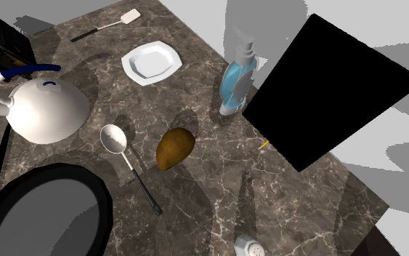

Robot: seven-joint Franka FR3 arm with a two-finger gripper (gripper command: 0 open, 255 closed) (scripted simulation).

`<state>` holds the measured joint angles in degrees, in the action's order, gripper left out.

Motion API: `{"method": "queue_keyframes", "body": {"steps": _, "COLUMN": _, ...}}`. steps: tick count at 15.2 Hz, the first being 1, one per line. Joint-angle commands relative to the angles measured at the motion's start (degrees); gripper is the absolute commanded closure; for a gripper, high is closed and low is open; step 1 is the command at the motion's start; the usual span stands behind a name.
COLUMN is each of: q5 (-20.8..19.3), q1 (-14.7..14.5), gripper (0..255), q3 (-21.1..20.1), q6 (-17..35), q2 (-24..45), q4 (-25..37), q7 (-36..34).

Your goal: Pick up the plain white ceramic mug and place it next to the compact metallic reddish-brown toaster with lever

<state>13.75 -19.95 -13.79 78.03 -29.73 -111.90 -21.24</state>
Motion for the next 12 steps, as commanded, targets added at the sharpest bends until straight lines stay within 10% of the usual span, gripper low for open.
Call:
{"method": "queue_keyframes", "body": {"steps": 1, "q5": -0.1, "q1": 0.1, "gripper": 255, "q3": 0.0, "q6": -1.3, "q2": 0.7, "q4": 2.1, "q7": -0.3}}
{"method": "queue_keyframes", "body": {"steps": 12, "q5": -0.6, "q1": 0.3, "gripper": 255, "q3": 0.3, "q6": -9.3, "q2": 5.0, "q4": 14.3, "q7": -2.0}}
